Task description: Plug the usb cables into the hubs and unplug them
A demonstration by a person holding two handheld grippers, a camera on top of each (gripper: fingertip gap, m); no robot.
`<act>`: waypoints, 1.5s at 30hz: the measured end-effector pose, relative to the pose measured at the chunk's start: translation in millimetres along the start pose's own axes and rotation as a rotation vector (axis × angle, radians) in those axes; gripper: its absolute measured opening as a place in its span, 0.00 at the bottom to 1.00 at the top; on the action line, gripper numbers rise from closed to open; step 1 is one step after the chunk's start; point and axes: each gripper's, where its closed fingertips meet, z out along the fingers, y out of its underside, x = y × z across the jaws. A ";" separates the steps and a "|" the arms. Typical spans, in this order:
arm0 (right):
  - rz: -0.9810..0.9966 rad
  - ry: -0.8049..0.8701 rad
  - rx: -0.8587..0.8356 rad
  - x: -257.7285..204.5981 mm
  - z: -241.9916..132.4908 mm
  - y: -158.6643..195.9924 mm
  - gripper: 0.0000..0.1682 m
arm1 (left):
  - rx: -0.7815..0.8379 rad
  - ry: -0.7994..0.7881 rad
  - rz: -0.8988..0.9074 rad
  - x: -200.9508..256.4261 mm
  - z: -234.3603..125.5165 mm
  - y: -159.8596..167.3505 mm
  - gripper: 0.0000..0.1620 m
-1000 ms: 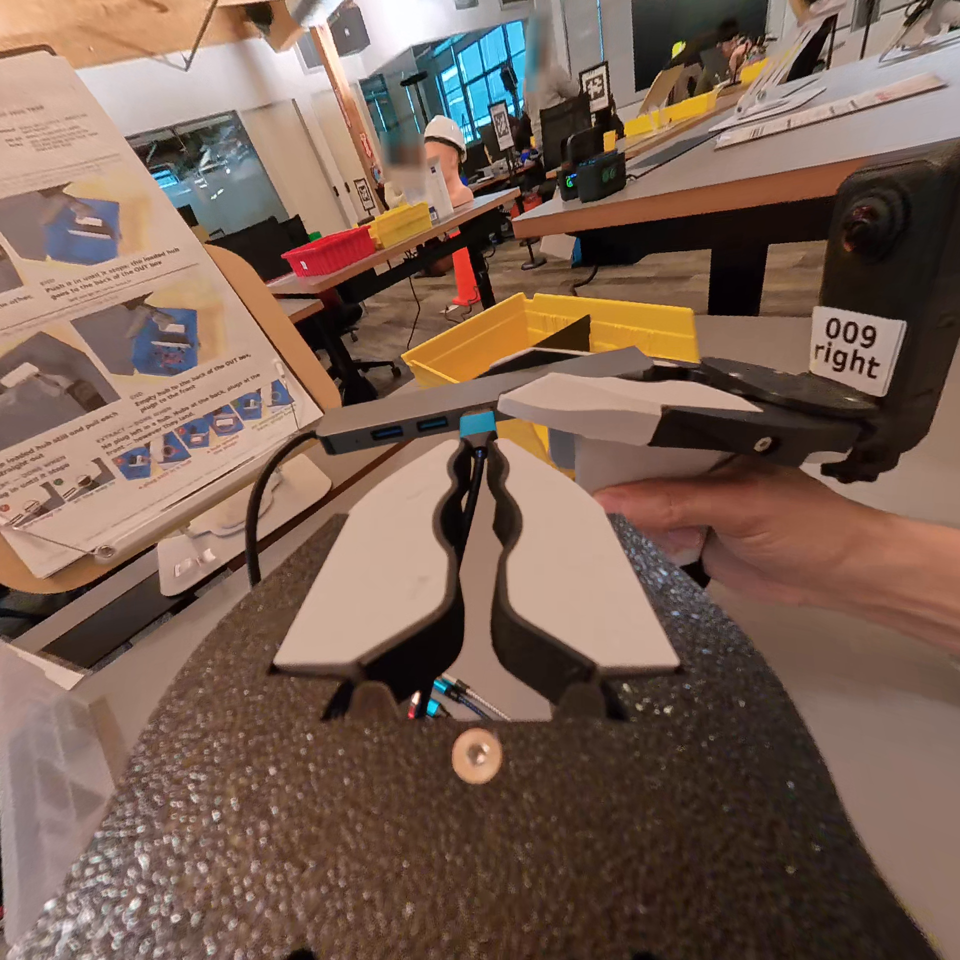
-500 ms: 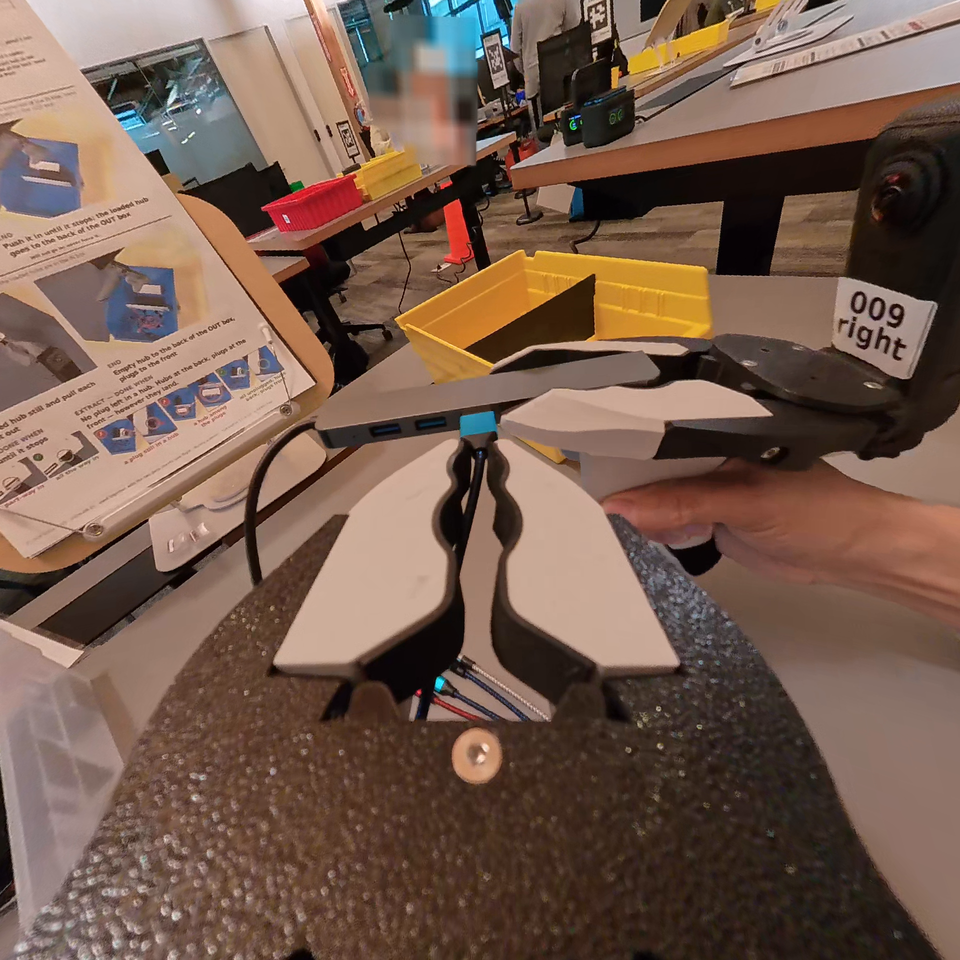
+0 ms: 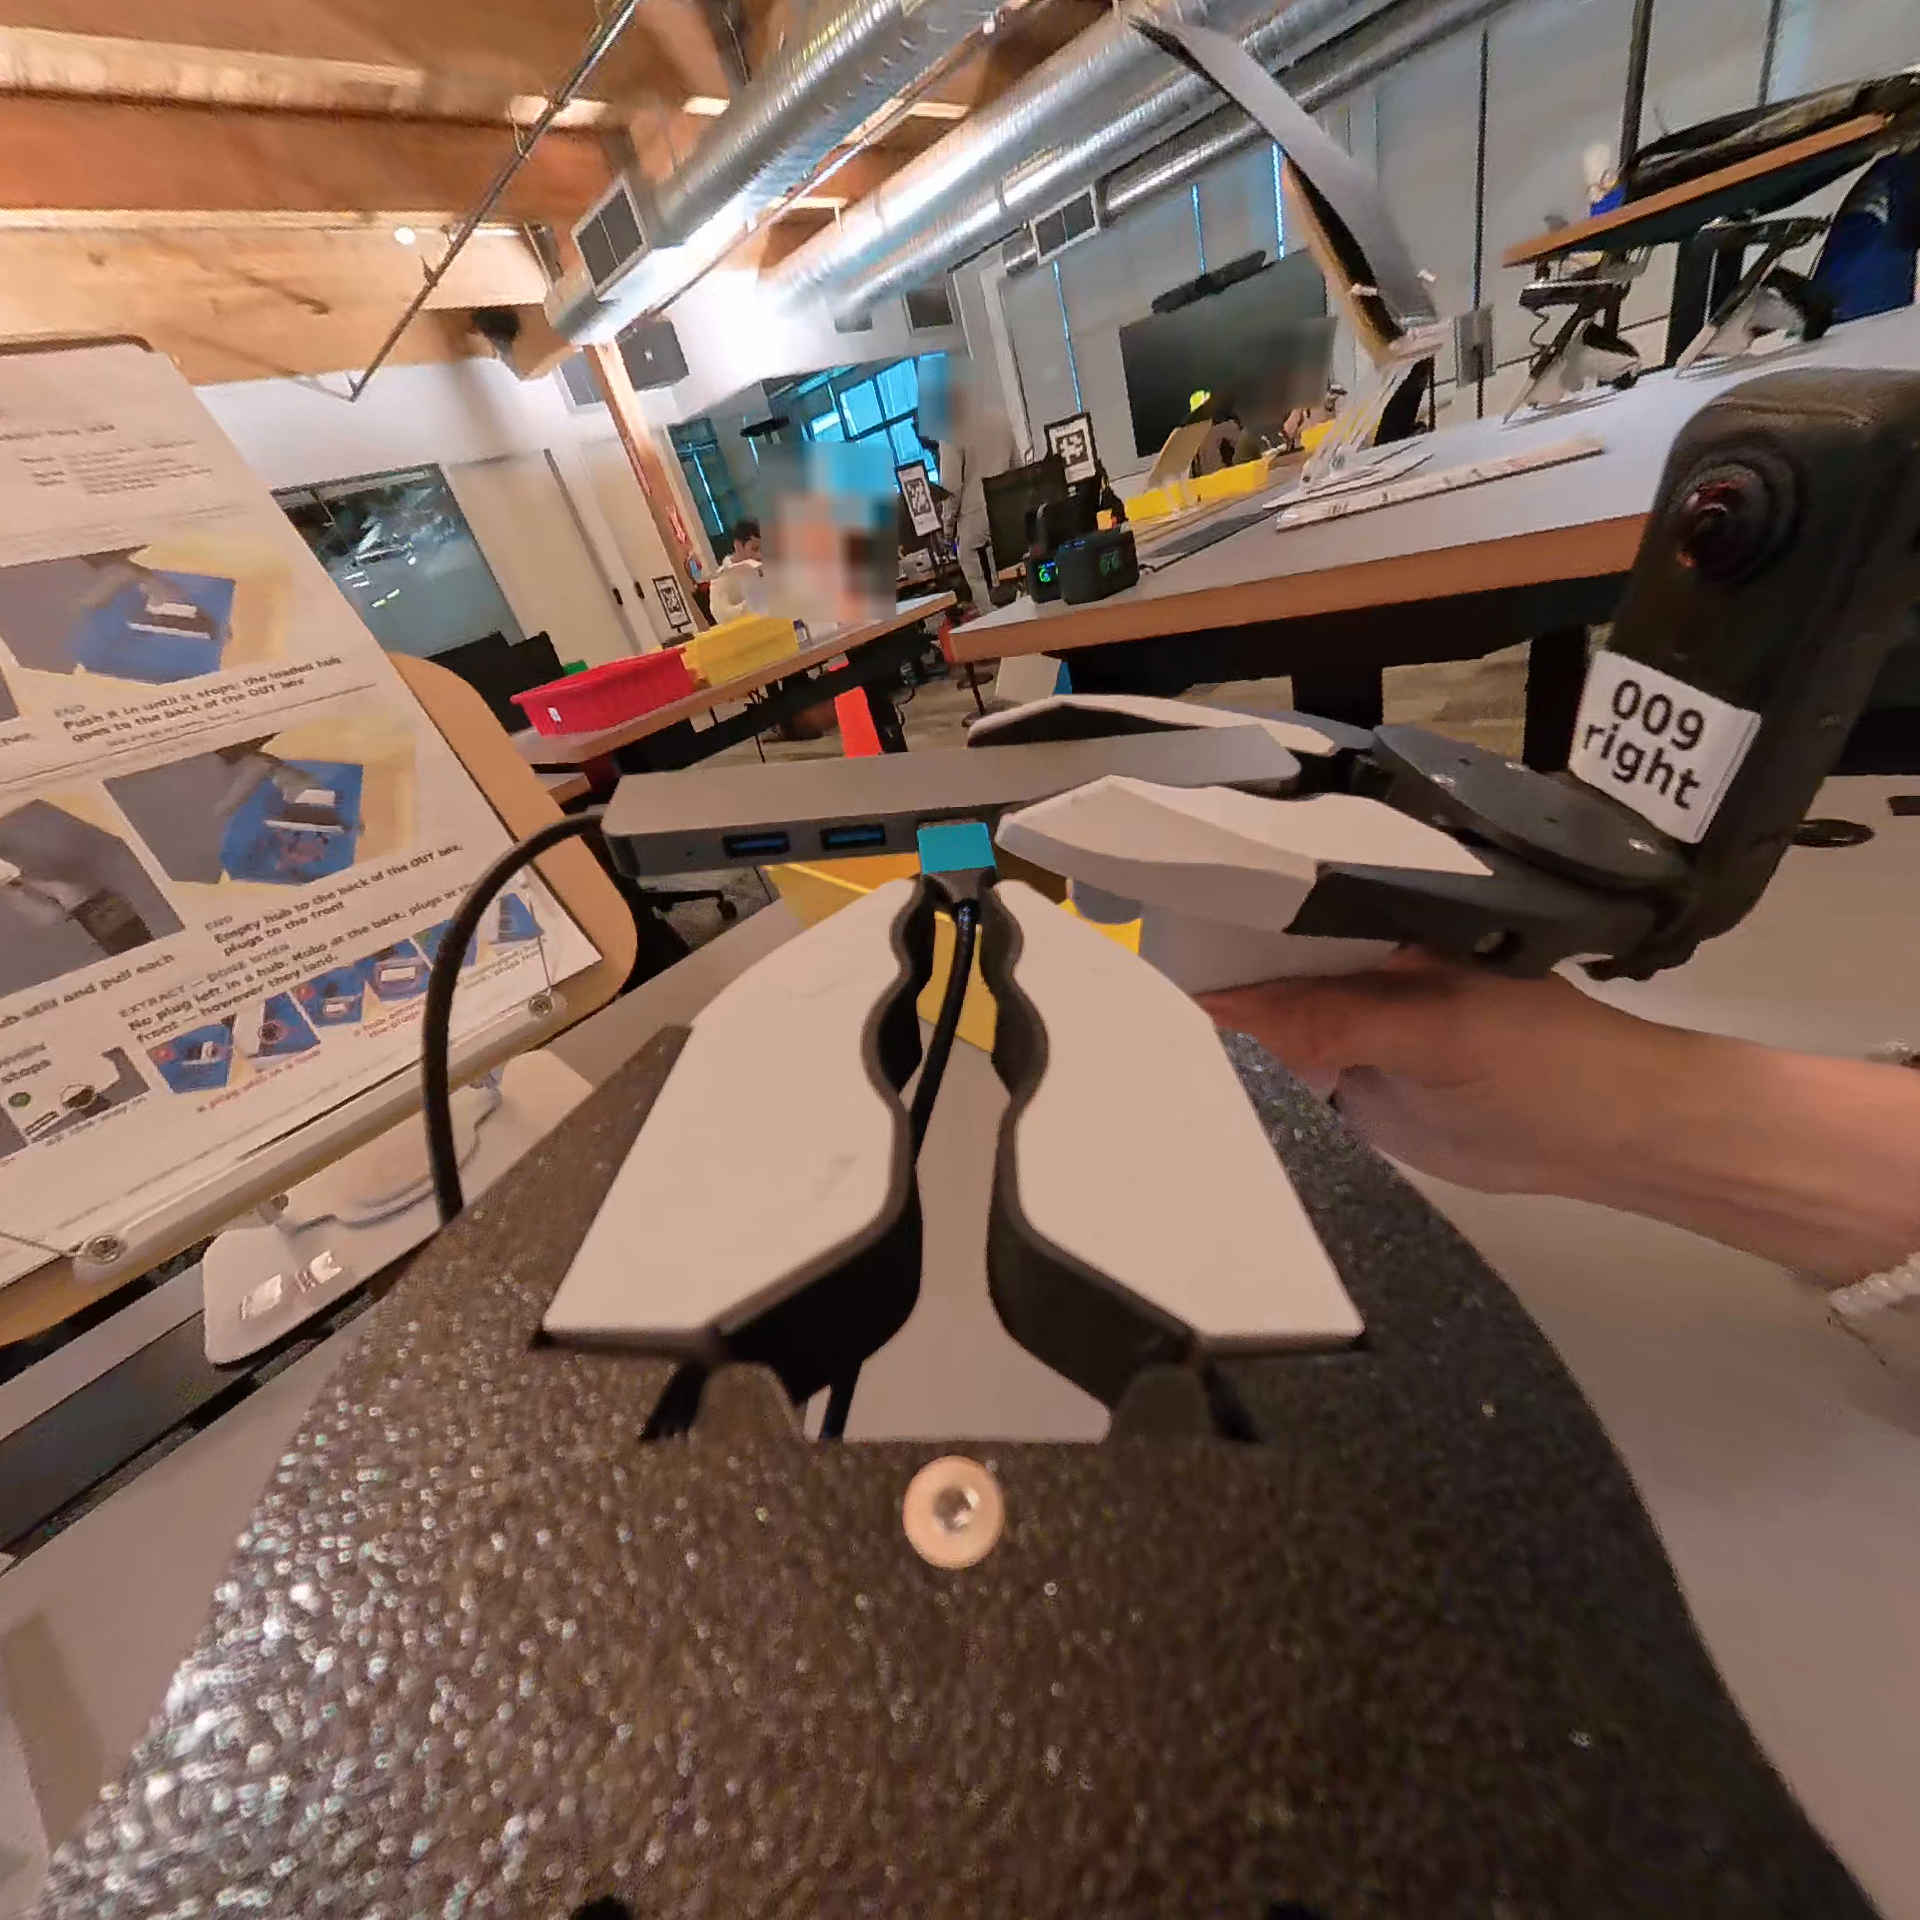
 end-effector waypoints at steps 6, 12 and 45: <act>-0.046 -0.011 -0.007 -5.2 1.5 0.9 0.21 | -0.001 0.002 0.022 3.7 -0.9 -4.4 0.08; -0.037 -0.001 0.009 -7.6 3.0 -4.5 0.21 | -0.012 -0.034 0.043 3.6 -3.1 -3.7 0.12; 0.036 0.014 0.079 -11.1 3.5 -13.1 0.21 | -0.115 -0.058 -0.221 9.1 3.7 12.5 0.12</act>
